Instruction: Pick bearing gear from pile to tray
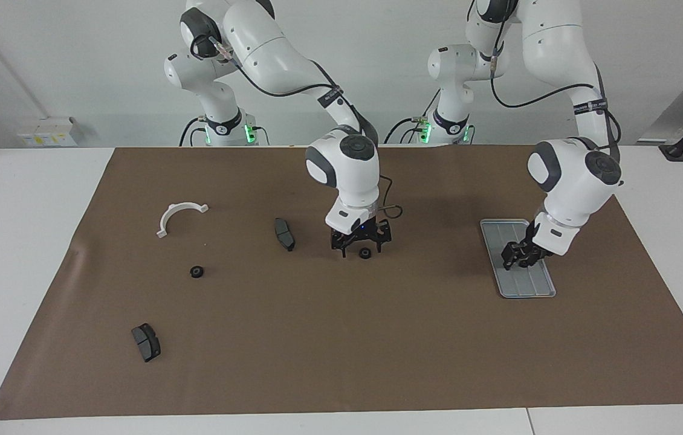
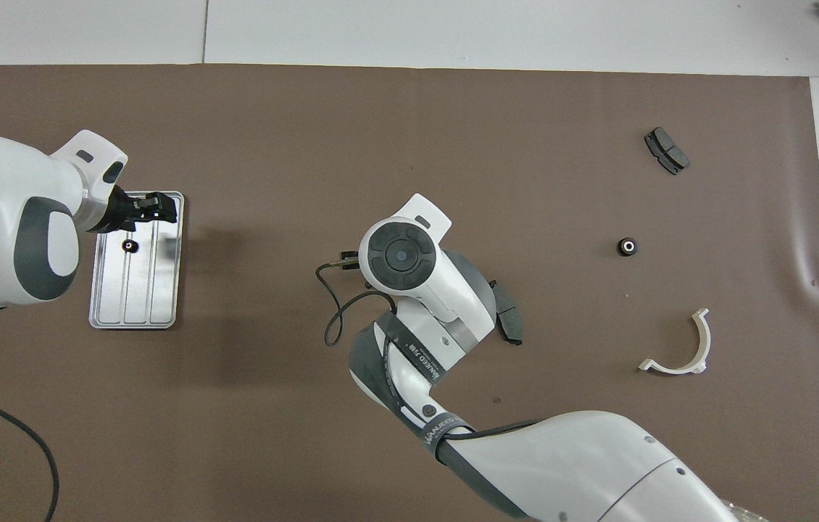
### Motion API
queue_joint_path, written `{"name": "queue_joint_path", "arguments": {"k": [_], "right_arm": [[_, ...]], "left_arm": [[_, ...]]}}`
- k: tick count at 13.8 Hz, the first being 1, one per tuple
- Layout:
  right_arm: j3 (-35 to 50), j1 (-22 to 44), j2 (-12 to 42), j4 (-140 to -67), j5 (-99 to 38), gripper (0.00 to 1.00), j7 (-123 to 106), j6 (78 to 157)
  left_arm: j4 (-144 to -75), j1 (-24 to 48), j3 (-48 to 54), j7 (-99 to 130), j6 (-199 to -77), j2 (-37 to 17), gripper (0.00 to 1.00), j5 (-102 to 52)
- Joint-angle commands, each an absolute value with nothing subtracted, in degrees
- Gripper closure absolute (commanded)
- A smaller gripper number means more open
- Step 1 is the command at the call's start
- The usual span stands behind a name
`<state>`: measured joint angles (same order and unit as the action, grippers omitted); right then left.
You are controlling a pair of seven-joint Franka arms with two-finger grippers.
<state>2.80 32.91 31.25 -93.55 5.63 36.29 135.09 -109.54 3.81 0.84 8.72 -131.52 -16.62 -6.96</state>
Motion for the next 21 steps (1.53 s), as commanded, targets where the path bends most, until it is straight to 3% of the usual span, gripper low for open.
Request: {"name": "queue_joint_path", "arguments": {"k": [1,4,8,15,21], "right_arm": [[3.52,27.70,26.21,-95.87,6.42,0.00,35.78,132.81],[3.52,21.64,20.59,-101.41,5.89,0.00,29.73,132.80],[3.69,13.64,16.35,-107.75,5.45,0.00,22.78,132.98],[3.60,4.67,14.77,-113.98,2.37,0.00,6.16,133.86],[3.60,-0.26,14.94,-120.23,2.37,0.00,0.27,141.33]], "left_arm": [[-107.06,14.37,-0.17,21.57,-131.75,-17.31,0.28,-7.74],[-105.83,26.24,-0.35,34.85,-132.01,-17.66,0.28,-5.82],[-102.04,34.26,-0.35,43.15,-131.92,-21.70,0.27,-0.09],[-105.29,35.77,-0.18,43.24,-137.89,-24.52,0.34,1.85],[-108.54,35.59,-0.18,43.24,-142.11,-24.61,0.39,1.85]]}}
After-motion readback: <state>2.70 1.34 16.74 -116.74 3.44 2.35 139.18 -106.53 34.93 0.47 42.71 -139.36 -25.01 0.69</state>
